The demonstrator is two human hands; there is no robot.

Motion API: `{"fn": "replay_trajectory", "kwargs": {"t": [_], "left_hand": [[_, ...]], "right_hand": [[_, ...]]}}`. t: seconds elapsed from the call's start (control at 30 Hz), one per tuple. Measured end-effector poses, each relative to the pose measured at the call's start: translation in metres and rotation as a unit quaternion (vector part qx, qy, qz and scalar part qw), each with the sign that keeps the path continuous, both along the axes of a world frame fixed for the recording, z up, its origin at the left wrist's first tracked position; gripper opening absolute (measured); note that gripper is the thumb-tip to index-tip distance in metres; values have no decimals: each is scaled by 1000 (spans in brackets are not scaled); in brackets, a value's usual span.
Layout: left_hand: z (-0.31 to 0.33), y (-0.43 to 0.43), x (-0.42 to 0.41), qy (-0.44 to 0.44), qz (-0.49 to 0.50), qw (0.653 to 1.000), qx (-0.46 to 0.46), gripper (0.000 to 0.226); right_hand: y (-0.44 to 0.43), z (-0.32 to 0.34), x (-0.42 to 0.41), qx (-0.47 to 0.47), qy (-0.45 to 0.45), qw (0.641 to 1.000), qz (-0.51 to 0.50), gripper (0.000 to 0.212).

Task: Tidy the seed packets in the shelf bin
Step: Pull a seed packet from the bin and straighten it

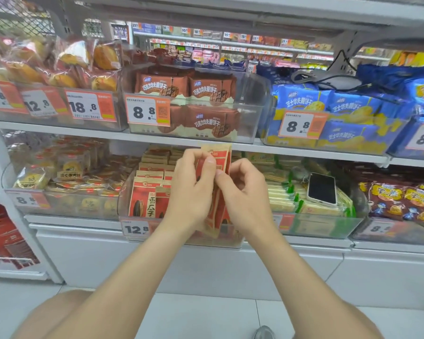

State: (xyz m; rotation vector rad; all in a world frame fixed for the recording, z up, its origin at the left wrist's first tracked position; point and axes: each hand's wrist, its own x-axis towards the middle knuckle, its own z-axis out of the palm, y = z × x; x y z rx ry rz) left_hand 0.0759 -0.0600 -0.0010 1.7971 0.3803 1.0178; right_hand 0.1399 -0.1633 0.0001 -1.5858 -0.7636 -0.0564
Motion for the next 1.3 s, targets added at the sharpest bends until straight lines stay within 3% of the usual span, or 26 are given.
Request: {"fn": "replay_trajectory", "kwargs": {"t": [0.1, 0.23, 0.33, 0.5, 0.67, 0.83, 0.97, 1.07, 1.2, 1.3], "left_hand": [[2, -6, 1, -5, -46, 995, -88, 28], [7, -13, -6, -13, -107, 986, -127, 30], [5, -15, -10, 7, -126, 983, -132, 41], [4, -15, -12, 34, -140, 983, -115, 22], [9, -11, -14, 7, -197, 968, -156, 21], [13, -10, -16, -16, -192, 958, -211, 22], [13, -7, -12, -72, -127, 952, -270, 23], [15, -6, -10, -111, -76, 943, -304, 24], [18, -3, -15, -82, -106, 951, -278, 24], [16, -5, -23, -13, -130, 966, -223, 20]], "right_hand": [[-1, -1, -1, 2, 2, 999, 49, 27], [-2, -1, -3, -2, -9, 999, 51, 32], [-8, 6, 1, 30, 85, 993, 74, 22], [-10, 9, 1, 79, 212, 971, 77, 20], [-9, 10, -2, 119, 280, 947, 103, 22], [-13, 13, -1, 106, 240, 954, 142, 18], [-19, 10, 4, -10, 185, 962, 201, 45], [-23, 8, 6, -64, 210, 944, 245, 44], [-19, 8, 6, -34, 158, 976, 145, 30], [-17, 8, 6, -16, 102, 992, 70, 38]]}}
